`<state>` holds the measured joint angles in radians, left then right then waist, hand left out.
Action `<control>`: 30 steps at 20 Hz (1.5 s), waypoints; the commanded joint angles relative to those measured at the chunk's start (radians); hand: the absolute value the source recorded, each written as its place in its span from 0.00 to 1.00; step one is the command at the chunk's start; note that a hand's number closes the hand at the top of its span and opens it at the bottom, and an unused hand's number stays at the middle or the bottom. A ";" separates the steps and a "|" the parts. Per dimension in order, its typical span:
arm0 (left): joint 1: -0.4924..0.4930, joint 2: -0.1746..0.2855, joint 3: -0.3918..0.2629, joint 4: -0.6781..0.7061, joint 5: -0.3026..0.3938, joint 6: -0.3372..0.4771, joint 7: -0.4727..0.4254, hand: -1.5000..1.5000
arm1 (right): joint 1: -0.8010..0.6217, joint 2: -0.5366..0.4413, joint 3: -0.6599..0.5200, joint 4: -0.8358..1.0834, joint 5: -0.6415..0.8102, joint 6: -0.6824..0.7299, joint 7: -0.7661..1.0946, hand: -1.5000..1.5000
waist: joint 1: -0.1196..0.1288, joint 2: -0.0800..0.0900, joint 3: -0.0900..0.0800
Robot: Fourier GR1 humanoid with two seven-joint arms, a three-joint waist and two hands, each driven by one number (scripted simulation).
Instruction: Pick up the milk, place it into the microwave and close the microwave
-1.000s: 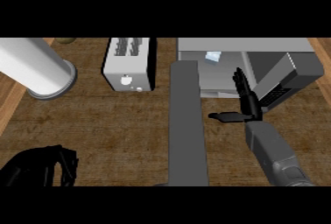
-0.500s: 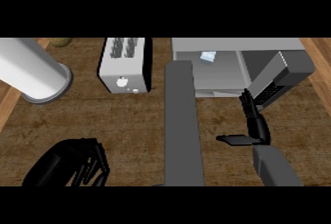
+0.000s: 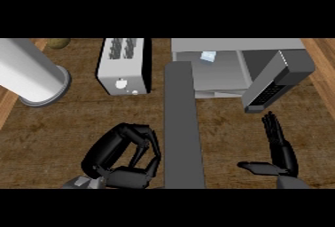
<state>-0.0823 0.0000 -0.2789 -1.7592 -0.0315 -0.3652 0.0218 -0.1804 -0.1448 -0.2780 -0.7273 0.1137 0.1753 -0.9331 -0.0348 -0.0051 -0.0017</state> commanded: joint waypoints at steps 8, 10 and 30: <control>-0.177 0.000 -0.267 0.508 -0.118 0.245 -0.205 1.00 | 0.296 -0.034 0.076 -0.431 -0.028 0.090 0.056 0.00 | -0.010 0.006 -0.001; -0.213 0.000 -0.330 0.612 -0.119 0.343 -0.292 1.00 | 0.314 -0.066 0.066 -0.495 -0.063 0.136 0.079 0.00 | -0.022 0.008 -0.002; -0.498 0.000 -0.661 0.845 0.402 0.746 -0.494 1.00 | 0.421 -0.127 0.149 -0.998 -0.318 0.318 0.352 0.00 | -0.128 0.027 -0.006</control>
<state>-0.5371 0.0072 -0.8947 -0.8930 0.2894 0.3462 -0.4685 0.2351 -0.2541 -0.1423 -1.6533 -0.1600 0.4490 -0.6255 -0.1395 0.0192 -0.0066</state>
